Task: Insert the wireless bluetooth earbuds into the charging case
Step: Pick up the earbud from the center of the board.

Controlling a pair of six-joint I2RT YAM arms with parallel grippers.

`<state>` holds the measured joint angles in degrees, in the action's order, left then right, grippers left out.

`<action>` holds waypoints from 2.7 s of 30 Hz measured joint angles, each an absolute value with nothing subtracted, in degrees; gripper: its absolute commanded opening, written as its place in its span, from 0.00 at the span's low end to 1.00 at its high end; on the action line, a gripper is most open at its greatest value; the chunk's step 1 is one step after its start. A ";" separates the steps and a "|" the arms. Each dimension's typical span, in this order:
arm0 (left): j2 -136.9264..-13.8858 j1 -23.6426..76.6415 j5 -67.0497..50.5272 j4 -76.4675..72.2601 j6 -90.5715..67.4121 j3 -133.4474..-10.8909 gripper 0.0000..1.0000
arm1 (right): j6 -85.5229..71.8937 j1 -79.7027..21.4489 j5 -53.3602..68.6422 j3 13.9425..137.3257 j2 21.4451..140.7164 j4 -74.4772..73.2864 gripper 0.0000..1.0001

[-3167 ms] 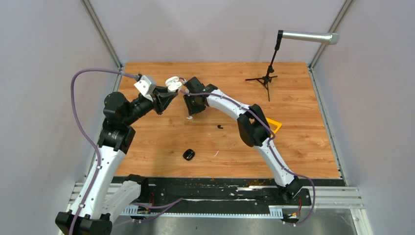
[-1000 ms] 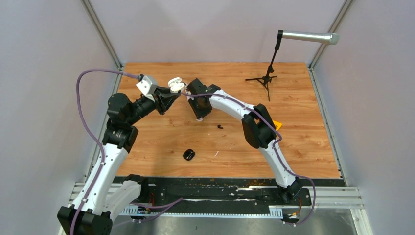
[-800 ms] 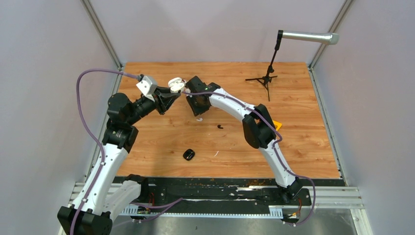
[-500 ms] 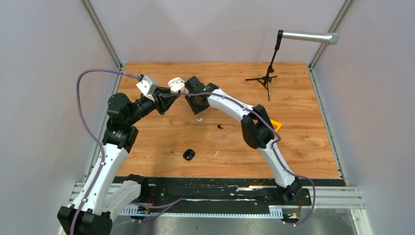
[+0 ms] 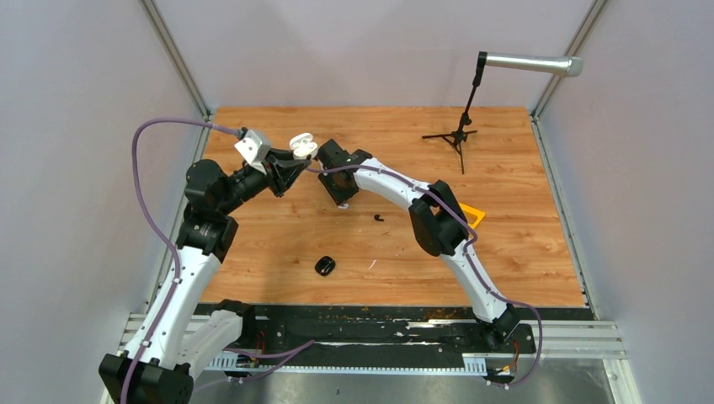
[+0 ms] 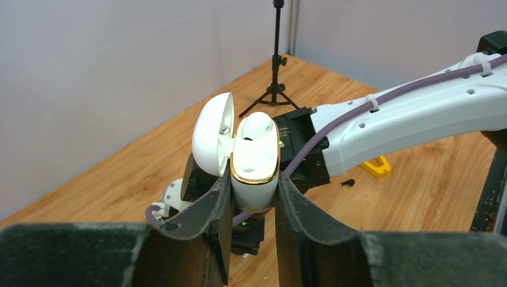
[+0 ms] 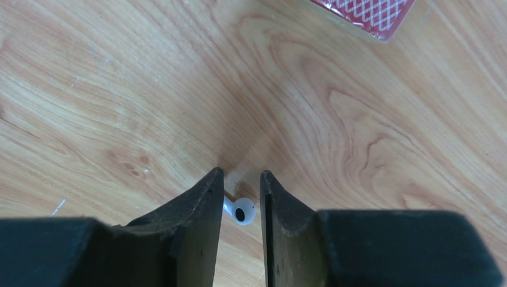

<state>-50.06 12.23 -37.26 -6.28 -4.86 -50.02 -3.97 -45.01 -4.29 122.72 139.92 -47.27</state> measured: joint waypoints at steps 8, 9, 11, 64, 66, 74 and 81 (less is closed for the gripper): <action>-50.41 12.23 -37.26 -7.70 -5.87 -49.71 0.00 | -2.59 -45.52 -4.19 120.05 138.89 -45.71 0.32; -50.41 12.23 -37.28 -7.92 -5.91 -49.58 0.00 | -2.39 -45.52 -4.16 119.74 138.72 -45.47 0.33; -50.41 12.23 -37.32 -8.16 -6.09 -49.39 0.00 | -1.93 -45.54 -4.03 118.69 138.10 -45.21 0.38; -52.56 12.23 -38.30 -11.70 -8.67 -48.25 0.00 | -1.21 -45.32 -4.16 116.66 136.59 -47.70 0.21; -52.53 12.23 -38.30 -11.60 -8.64 -48.25 0.00 | -1.23 -45.28 -3.95 116.75 136.64 -47.75 0.18; -52.53 12.23 -38.30 -11.53 -8.64 -48.25 0.00 | -1.28 -44.95 -3.38 116.75 136.64 -47.70 0.00; -52.49 12.23 -38.30 -11.42 -8.62 -48.25 0.00 | -0.43 -44.23 -3.27 114.96 134.87 -46.39 0.00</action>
